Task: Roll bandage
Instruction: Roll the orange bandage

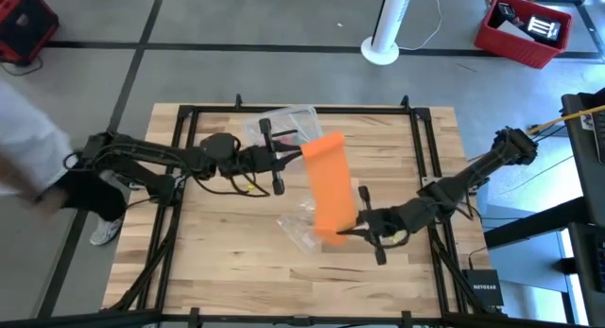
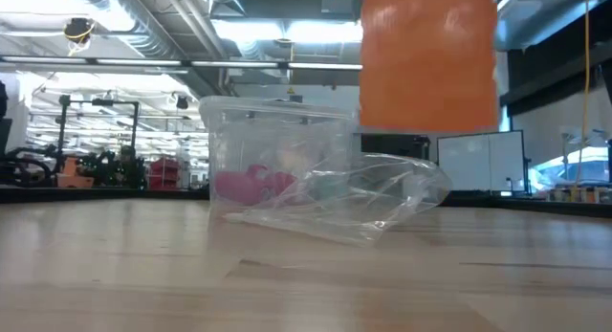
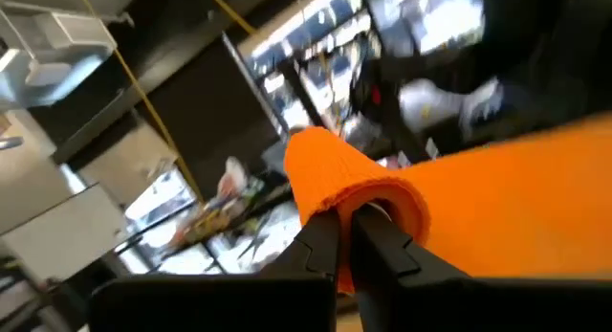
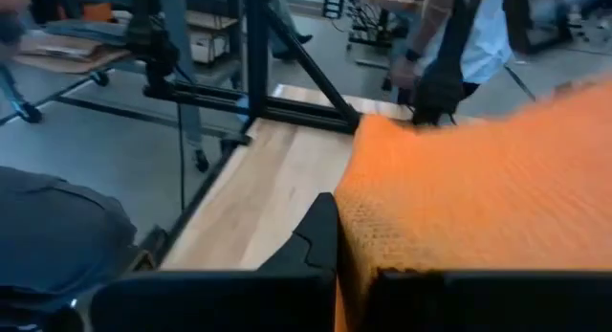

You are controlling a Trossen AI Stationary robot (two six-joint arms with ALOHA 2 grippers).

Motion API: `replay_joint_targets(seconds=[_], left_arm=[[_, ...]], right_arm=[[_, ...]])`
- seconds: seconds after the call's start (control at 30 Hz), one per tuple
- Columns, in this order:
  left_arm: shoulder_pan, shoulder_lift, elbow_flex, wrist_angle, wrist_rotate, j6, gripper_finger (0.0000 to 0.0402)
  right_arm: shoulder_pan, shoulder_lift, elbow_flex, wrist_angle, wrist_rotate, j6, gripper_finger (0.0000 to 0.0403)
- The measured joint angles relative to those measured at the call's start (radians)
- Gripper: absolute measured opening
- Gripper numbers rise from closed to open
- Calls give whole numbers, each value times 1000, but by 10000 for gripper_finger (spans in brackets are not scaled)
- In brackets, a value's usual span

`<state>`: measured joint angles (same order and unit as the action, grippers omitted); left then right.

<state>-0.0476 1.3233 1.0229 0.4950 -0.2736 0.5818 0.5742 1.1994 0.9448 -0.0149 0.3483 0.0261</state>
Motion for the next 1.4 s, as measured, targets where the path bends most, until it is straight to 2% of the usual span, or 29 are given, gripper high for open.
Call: replay_joint_targets(seconds=[0.27, 0.37, 0.47, 0.63, 0.83, 1.0, 1.13, 1.3, 1.4], left_arm=[[19, 3, 0, -148, -32, 50, 4], [13, 4, 0, -227, 19, 49, 4], [-10, 18, 0, -273, 98, 29, 4], [-74, 67, 0, -282, 106, 7, 4], [-152, 134, 0, -282, 106, 0, 4], [-210, 171, 0, -292, 105, -5, 4], [-242, 178, 0, -264, 102, -6, 4], [-276, 174, 0, -263, 90, -25, 4], [-293, 176, 0, -244, 91, -42, 4]], right_arm=[[63, 2, 100, -9, 7, -47, 3], [75, 2, 166, -40, 8, -126, 2], [74, 2, 225, -78, 60, -251, 2], [37, 2, 315, -92, 185, -466, 2], [-51, 2, 390, -95, 249, -592, 2], [-138, 2, 415, -96, 266, -606, 2], [-207, 1, 416, -166, 370, -537, 2], [-280, 2, 416, -343, 360, -416, 2], [-338, 10, 416, -447, 291, -346, 2]])
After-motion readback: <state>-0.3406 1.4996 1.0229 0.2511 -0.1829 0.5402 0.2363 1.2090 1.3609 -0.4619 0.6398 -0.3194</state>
